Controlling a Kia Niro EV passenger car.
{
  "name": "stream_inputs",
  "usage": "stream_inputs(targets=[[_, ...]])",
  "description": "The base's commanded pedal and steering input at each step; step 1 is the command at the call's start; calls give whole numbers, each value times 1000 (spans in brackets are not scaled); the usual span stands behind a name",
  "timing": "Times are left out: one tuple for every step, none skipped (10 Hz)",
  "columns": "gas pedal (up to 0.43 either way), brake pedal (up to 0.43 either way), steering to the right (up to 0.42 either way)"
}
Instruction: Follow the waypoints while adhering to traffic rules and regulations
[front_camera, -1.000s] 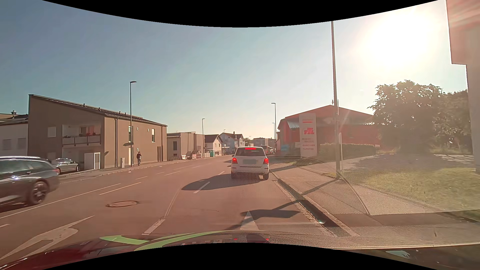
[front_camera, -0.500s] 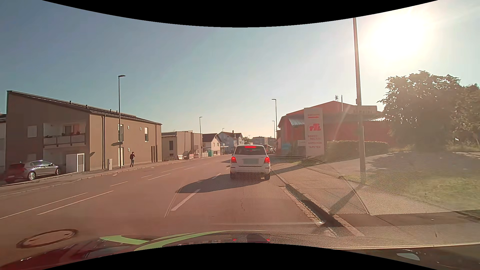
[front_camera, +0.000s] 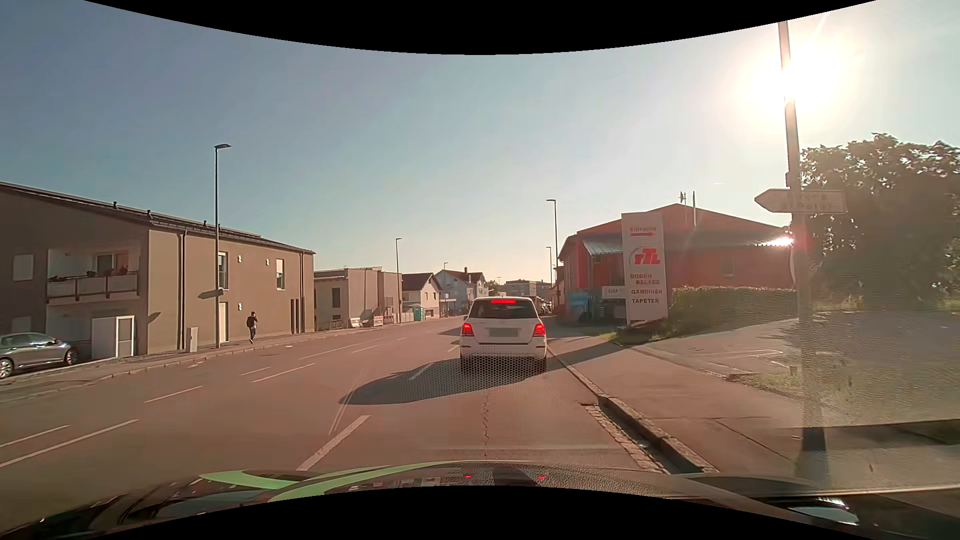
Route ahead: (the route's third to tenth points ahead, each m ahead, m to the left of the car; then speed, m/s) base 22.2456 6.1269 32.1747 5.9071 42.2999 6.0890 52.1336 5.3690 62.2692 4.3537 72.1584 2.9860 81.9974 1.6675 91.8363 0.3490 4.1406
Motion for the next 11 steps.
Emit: stream_inputs(targets=[[0, 177, 3], [0, 183, 3], [0, 189, 4], [0, 195, 4], [0, 207, 6], [0, 207, 8], [0, 207, 9], [0, 207, 10], [0, 207, 8], [0, 207, 6], [0, 213, 5]])
